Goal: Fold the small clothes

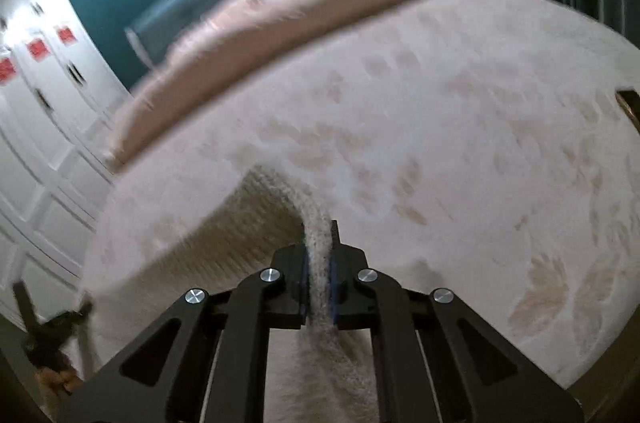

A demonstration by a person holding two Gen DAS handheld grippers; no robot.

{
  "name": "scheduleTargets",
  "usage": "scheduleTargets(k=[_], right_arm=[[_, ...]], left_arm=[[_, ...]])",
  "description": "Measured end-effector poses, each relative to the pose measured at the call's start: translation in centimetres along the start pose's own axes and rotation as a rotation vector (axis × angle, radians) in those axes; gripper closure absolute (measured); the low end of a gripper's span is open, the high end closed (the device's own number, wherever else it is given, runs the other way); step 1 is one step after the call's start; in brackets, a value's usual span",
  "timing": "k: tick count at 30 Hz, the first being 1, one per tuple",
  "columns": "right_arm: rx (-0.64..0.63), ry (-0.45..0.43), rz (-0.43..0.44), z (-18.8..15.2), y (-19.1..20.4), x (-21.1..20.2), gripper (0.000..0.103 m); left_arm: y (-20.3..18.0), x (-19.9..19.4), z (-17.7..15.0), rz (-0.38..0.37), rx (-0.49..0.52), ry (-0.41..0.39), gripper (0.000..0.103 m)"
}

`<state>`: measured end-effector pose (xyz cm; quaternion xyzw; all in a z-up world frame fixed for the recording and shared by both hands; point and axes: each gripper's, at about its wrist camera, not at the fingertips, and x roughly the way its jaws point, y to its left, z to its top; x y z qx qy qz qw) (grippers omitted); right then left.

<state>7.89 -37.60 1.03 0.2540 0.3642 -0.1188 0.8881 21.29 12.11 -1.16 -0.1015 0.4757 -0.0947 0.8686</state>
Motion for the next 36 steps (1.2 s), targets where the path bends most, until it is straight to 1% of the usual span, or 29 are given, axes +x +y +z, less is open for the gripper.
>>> scheduleTargets(k=[1, 2, 3, 4, 6, 7, 9, 10, 11, 12, 13, 14, 15, 16, 19, 21, 23, 25, 26, 27, 28, 29, 30, 31, 32, 33, 34, 35, 36], right_arm=[[-0.006, 0.044, -0.038, -0.6, -0.5, 1.6, 0.096], [-0.008, 0.135, -0.082, -1.8, -1.2, 4.3, 0.096], [-0.006, 0.164, -0.097, -2.6, -1.7, 5.6, 0.096], [-0.016, 0.128, -0.095, -3.0, -1.7, 5.5, 0.096], [-0.017, 0.118, -0.098, -2.7, -1.3, 4.9, 0.094], [-0.012, 0.119, -0.095, -2.7, -1.3, 4.7, 0.090], [0.007, 0.113, -0.088, -2.7, -1.4, 4.2, 0.089], [0.032, 0.102, -0.083, -2.5, -1.7, 3.8, 0.086], [0.078, 0.056, -0.091, -2.4, -1.9, 2.2, 0.080], [0.091, 0.020, -0.107, -2.4, -2.2, 1.5, 0.076], [0.087, -0.037, -0.132, -2.5, -1.7, -0.3, 0.074], [0.071, -0.055, -0.133, -2.4, -1.2, -1.1, 0.074], [0.049, -0.059, -0.123, -2.4, -0.7, -1.6, 0.074], [0.022, -0.048, -0.104, -2.4, 0.0, -1.9, 0.074], [-0.095, 0.015, -0.018, -3.3, 3.2, -1.9, 0.074], [-0.145, 0.069, 0.055, -5.1, 5.6, -1.7, 0.074], [-0.175, 0.108, 0.118, -7.4, 7.4, -2.1, 0.075], [-0.233, 0.138, 0.149, -9.9, 9.2, -2.6, 0.075], [-0.291, 0.159, 0.147, -11.3, 10.1, -2.8, 0.075], [-0.340, 0.167, 0.120, -12.5, 10.6, -2.7, 0.077], [-0.383, 0.174, 0.060, -13.6, 10.2, -2.3, 0.077], [-0.377, 0.180, 0.042, -14.0, 9.1, -2.2, 0.078], [-0.344, 0.181, 0.058, -13.9, 7.8, -2.4, 0.079], [-0.290, 0.182, 0.050, -13.3, 6.1, -3.0, 0.085], [-0.268, 0.182, 0.022, -12.7, 5.1, -3.3, 0.090], [-0.248, 0.180, -0.003, -12.1, 4.2, -3.7, 0.090], [-0.219, 0.174, -0.035, -11.3, 2.9, -4.1, 0.089], [-0.203, 0.170, -0.062, -10.6, 2.3, -4.2, 0.089], [-0.190, 0.160, -0.088, -10.0, 1.8, -4.4, 0.086]], left_arm=[[0.0, 1.1, -0.3, 0.018, 0.009, 0.028, 0.094], [0.2, 2.9, -1.0, 0.045, 0.007, 0.070, 0.093], [0.6, 3.9, -1.5, 0.047, -0.003, 0.076, 0.089], [0.8, 3.9, -1.8, 0.044, -0.008, 0.048, 0.087], [0.8, 3.7, -2.0, 0.049, -0.017, 0.029, 0.084], [0.7, 3.7, -2.2, 0.055, -0.005, 0.020, 0.084], [0.4, 3.9, -2.6, 0.062, 0.026, 0.006, 0.078], [0.3, 3.9, -2.8, 0.066, 0.039, 0.002, 0.078], [0.0, 3.8, -2.7, 0.082, 0.051, 0.005, 0.077], [-0.3, 3.6, -2.6, 0.097, 0.058, 0.009, 0.073], [-0.7, 3.1, -2.4, 0.122, 0.067, 0.012, 0.070], [-1.3, 2.0, -2.4, 0.140, 0.068, 0.007, 0.069], [-1.6, 1.3, -2.5, 0.126, 0.062, 0.002, 0.069], [-2.0, 0.0, -2.7, 0.088, 0.046, 0.003, 0.069], [-3.2, -2.2, -3.8, 0.019, 0.024, 0.030, 0.069], [-4.3, -2.9, -5.1, -0.018, 0.033, 0.053, 0.069], [-5.4, -3.4, -7.1, -0.070, 0.039, 0.097, 0.069], [-6.2, -3.4, -9.2, -0.067, 0.077, 0.123, 0.068], [-6.4, -3.0, -10.3, -0.023, 0.120, 0.132, 0.068], [-6.3, -2.8, -11.1, 0.003, 0.148, 0.129, 0.066], [-5.8, -2.7, -11.5, 0.001, 0.161, 0.120, 0.065], [-4.9, -3.0, -11.6, -0.017, 0.160, 0.110, 0.064], [-4.5, -3.3, -11.6, -0.004, 0.160, 0.112, 0.064], [-3.9, -3.7, -11.3, 0.033, 0.161, 0.112, 0.064], [-3.1, -4.4, -11.0, 0.077, 0.158, 0.104, 0.066], [-2.2, -5.0, -10.8, 0.081, 0.143, 0.095, 0.066], [-0.9, -5.4, -10.4, 0.063, 0.103, 0.097, 0.065], [0.1, -5.5, -10.0, 0.082, 0.071, 0.103, 0.063], [0.9, -5.5, -9.6, 0.102, 0.040, 0.103, 0.064]])
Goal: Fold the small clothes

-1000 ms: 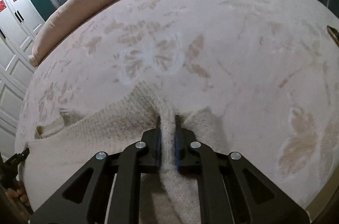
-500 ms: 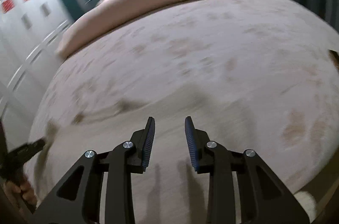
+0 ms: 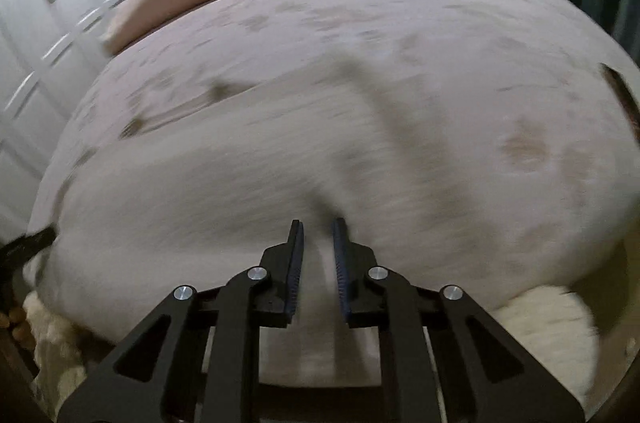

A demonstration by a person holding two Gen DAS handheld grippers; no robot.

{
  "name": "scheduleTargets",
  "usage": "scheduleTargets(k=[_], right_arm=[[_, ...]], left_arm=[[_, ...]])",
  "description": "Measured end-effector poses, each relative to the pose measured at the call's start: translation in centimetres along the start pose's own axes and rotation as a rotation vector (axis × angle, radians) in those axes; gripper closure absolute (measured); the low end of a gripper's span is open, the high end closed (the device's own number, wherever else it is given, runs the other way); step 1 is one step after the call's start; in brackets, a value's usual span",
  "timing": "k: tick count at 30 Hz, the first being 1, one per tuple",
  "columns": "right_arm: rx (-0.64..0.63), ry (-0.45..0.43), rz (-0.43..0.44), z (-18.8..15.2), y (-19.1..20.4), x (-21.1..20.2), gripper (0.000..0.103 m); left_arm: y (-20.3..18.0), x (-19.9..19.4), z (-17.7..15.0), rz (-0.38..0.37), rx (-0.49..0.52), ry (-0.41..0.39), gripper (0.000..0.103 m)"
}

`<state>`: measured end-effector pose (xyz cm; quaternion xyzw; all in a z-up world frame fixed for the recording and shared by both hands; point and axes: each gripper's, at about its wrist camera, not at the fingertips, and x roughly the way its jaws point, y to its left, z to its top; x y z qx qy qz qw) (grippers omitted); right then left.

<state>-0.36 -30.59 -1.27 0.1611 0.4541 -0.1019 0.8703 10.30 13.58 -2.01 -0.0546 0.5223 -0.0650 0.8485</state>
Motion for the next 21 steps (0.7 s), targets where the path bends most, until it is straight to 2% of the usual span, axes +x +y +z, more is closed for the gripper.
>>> scheduleTargets(k=[1, 2, 5, 7, 9, 11, 15, 17, 21], right_arm=[[0.018, -0.017, -0.032, 0.6, -0.5, -0.3, 0.079], [0.047, -0.045, -0.050, 1.6, -1.2, -0.8, 0.079], [0.102, -0.110, -0.011, 4.9, -1.6, -1.2, 0.079], [0.105, -0.132, 0.015, 6.8, -1.3, -0.9, 0.079], [0.074, -0.145, 0.001, 8.6, -0.3, 0.6, 0.079], [0.061, -0.129, -0.021, 9.5, 0.1, 2.8, 0.079], [0.064, -0.051, -0.068, 9.4, -0.7, 7.8, 0.082], [0.037, -0.054, -0.097, 8.7, -1.2, 8.8, 0.082], [0.008, -0.066, -0.109, 8.6, -1.2, 9.2, 0.080]], left_arm=[[0.9, -0.1, 0.7, -0.015, -0.044, -0.003, 0.064], [1.4, -0.1, 1.3, -0.043, -0.082, -0.006, 0.064], [1.0, -0.5, 3.7, -0.096, -0.145, -0.042, 0.064], [-0.8, -0.1, 5.6, -0.095, -0.122, -0.053, 0.064], [-2.5, 0.7, 6.8, -0.087, -0.085, -0.059, 0.055], [-4.4, 2.6, 8.0, -0.046, -0.029, -0.061, 0.050], [-5.6, 6.2, 8.1, 0.029, 0.030, -0.019, 0.047], [-5.4, 7.7, 8.0, 0.063, 0.045, -0.005, 0.045], [-6.4, 8.5, 7.2, 0.130, 0.150, -0.037, 0.039]])
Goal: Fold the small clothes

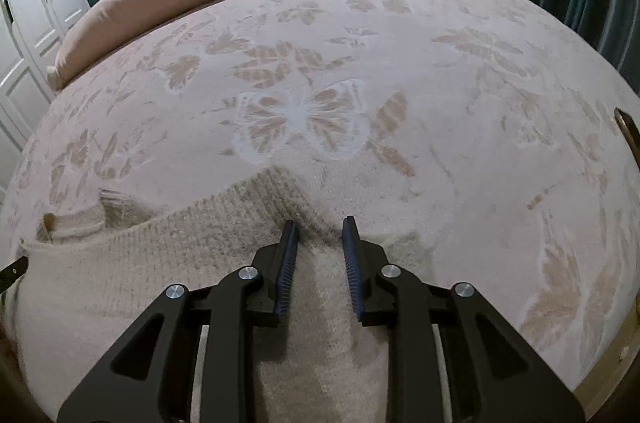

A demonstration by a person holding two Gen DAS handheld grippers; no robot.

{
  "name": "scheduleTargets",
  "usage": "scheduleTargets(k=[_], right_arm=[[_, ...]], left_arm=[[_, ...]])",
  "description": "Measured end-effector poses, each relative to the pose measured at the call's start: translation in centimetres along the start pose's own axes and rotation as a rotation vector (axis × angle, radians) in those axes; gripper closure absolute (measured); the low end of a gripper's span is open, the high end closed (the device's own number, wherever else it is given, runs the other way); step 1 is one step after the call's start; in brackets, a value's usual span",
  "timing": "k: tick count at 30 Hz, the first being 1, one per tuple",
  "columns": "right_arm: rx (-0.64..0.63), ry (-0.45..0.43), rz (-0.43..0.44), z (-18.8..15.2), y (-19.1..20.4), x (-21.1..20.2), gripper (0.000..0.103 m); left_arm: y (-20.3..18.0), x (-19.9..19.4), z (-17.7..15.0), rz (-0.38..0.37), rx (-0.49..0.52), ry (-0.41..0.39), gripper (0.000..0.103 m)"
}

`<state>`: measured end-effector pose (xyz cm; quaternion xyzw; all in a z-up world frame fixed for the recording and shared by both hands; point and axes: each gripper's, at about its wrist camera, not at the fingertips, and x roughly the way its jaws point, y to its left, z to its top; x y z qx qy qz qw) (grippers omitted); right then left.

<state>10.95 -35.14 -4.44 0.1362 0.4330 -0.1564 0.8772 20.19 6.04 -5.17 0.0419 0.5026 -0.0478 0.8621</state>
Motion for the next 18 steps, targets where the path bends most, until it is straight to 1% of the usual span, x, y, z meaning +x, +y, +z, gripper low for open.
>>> scheduleTargets(k=[3, 7, 9, 11, 13, 15, 16, 18], right_arm=[[-0.015, -0.003, -0.016, 0.1, 0.1, 0.4, 0.077], [0.001, 0.001, 0.000, 0.1, 0.0, 0.6, 0.077], [0.019, -0.005, 0.001, 0.3, -0.1, 0.0, 0.077], [0.037, -0.029, 0.021, 0.3, 0.1, -1.7, 0.076], [0.044, -0.040, 0.048, -0.2, 0.3, -3.1, 0.076], [0.046, -0.016, 0.067, -1.0, 0.6, -3.5, 0.075], [0.035, 0.005, 0.061, -1.6, 0.8, -3.2, 0.073], [-0.013, 0.006, 0.034, -2.6, 1.3, -2.3, 0.071]], left_arm=[[-0.5, 0.2, -0.2, 0.035, 0.026, -0.008, 0.038], [-0.7, 0.4, -0.3, 0.042, 0.024, -0.015, 0.038], [-0.7, 0.4, -0.3, 0.044, 0.027, -0.019, 0.038], [-0.7, 0.4, -0.3, 0.043, 0.027, -0.019, 0.037], [-0.8, 0.4, -0.4, 0.045, 0.028, -0.020, 0.037], [-0.8, 0.4, -0.5, 0.049, 0.032, -0.023, 0.037], [-0.8, 0.5, -0.5, 0.050, 0.033, -0.025, 0.037], [-0.9, 0.4, -0.5, 0.054, 0.035, -0.028, 0.037]])
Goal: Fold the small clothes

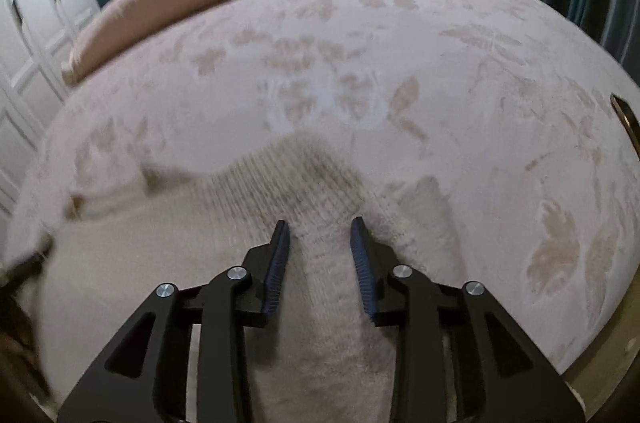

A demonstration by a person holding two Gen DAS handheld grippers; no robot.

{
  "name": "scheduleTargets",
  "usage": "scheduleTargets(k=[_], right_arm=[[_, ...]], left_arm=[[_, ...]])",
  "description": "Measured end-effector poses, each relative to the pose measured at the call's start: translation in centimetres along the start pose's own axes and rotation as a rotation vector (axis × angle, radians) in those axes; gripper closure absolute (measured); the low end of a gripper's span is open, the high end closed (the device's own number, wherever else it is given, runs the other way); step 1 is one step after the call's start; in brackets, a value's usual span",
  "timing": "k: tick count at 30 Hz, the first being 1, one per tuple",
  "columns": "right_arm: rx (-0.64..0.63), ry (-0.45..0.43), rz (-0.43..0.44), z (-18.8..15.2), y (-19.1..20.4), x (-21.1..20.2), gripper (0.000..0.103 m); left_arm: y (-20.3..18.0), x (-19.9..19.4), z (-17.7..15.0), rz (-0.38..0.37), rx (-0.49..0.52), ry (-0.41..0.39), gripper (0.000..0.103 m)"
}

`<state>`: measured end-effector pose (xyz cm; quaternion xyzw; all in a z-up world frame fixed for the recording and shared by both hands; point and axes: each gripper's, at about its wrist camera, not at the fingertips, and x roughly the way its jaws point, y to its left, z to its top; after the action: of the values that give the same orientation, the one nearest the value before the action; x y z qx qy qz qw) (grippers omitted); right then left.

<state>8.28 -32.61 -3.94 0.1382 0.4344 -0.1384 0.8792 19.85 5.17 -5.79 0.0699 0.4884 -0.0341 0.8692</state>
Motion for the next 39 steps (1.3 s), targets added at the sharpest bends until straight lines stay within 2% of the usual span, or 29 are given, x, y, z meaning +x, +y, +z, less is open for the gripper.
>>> scheduleTargets(k=[2, 5, 8, 10, 14, 19, 22, 24, 26, 29, 31, 34, 35, 36, 37, 39], right_arm=[[-0.041, -0.021, -0.022, -0.2, 0.5, 0.4, 0.068], [-0.034, 0.010, -0.040, 0.6, 0.9, 0.4, 0.067], [0.028, 0.046, 0.003, 1.2, 0.7, -1.4, 0.067], [0.039, 0.039, 0.054, 1.0, 1.3, -3.6, 0.067], [-0.016, 0.045, 0.174, -0.7, 4.6, -7.4, 0.066], [-0.074, 0.125, 0.351, -3.2, 11.2, -8.1, 0.066], [-0.135, 0.144, 0.358, -4.0, 14.8, -7.5, 0.066], [-0.175, 0.198, 0.349, -4.7, 17.1, -5.9, 0.066], [-0.181, 0.267, 0.326, -5.4, 18.0, -3.8, 0.065], [-0.183, 0.244, 0.306, -6.2, 18.2, -2.9, 0.064], [-0.201, 0.236, 0.292, -6.4, 18.5, -3.0, 0.063], [-0.226, 0.225, 0.282, -6.5, 18.9, -3.0, 0.061], [-0.225, 0.220, 0.286, -6.6, 18.8, -2.9, 0.060], [-0.220, 0.216, 0.292, -6.6, 18.8, -2.9, 0.060], [-0.214, 0.212, 0.301, -6.5, 18.6, -2.9, 0.059], [-0.190, 0.205, 0.326, -6.4, 18.0, -3.4, 0.057]], left_arm=[[0.0, 0.0, -0.1, 0.001, 0.001, -0.005, 0.036], [0.2, -0.1, -0.1, -0.013, -0.008, -0.013, 0.036], [1.7, -1.3, -0.2, -0.098, -0.059, -0.030, 0.036], [3.3, -3.0, -0.4, -0.127, -0.111, -0.049, 0.036], [8.3, -7.3, -2.5, -0.148, -0.240, -0.093, 0.033], [13.8, -8.5, -6.4, -0.191, -0.402, 0.006, 0.033], [15.6, -8.5, -9.0, -0.246, -0.499, 0.055, 0.033], [15.9, -8.0, -10.5, -0.296, -0.542, 0.085, 0.033], [15.8, -7.3, -11.2, -0.316, -0.549, 0.108, 0.033], [14.9, -6.7, -11.7, -0.323, -0.530, 0.100, 0.031], [14.4, -6.6, -11.5, -0.317, -0.508, 0.086, 0.023], [13.6, -6.4, -10.9, -0.311, -0.488, 0.075, 0.023], [13.5, -6.3, -10.7, -0.322, -0.482, 0.072, 0.026], [13.3, -6.3, -10.5, -0.342, -0.476, 0.070, 0.050], [12.9, -6.0, -10.1, -0.405, -0.470, 0.084, 0.063], [12.5, -5.8, -9.8, -0.419, -0.484, 0.110, 0.076]])
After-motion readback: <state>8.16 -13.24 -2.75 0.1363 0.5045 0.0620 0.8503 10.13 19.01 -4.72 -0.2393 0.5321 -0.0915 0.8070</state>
